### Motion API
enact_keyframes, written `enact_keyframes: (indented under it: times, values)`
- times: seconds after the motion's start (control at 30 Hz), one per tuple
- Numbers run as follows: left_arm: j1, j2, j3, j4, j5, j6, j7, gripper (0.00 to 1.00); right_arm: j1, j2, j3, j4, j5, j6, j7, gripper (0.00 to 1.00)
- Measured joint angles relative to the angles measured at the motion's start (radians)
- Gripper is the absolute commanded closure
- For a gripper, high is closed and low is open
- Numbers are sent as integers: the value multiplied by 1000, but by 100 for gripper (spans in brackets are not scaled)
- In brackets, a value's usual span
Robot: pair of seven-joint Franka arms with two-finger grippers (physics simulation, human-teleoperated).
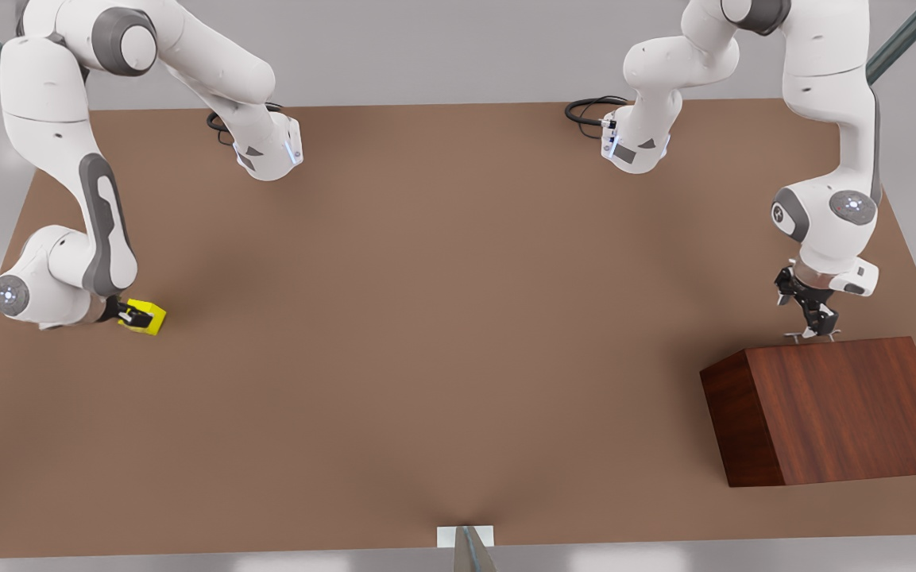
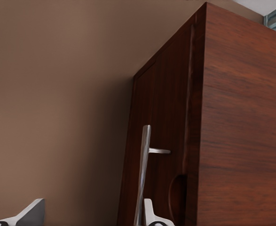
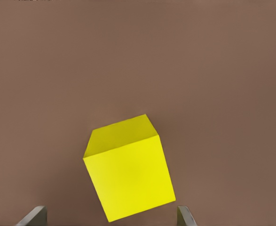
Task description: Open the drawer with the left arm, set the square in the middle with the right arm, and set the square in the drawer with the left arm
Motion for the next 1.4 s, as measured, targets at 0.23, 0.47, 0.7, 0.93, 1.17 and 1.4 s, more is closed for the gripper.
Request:
enact_keyframes:
  times: [0.23, 0.47, 0.7, 0.93, 1.17, 1.4]
  values:
    - [0, -4, 0, 1, 1, -4, -13, 0, -22, 28, 0, -3, -25, 235, -222, 0]
    - [2, -1, 1, -1, 11, -28, -21, 0, -32, 41, 5, 6, -16, 286, -403, 0]
    - [18, -19, 1, -1, 59, -78, -26, 0, -40, 47, 11, -20, -4, 277, -528, 0]
    - [20, -29, 4, 1, 113, -133, -30, 0, -57, 71, 11, -15, 71, 254, -621, 0]
    - [20, -45, 4, 2, 149, -184, -32, 0, -60, 78, 10, -18, 96, 226, -681, 0]
    - [22, -50, 23, 2, 186, -218, -34, 0, -65, 78, 8, -22, 99, 209, -720, 0]
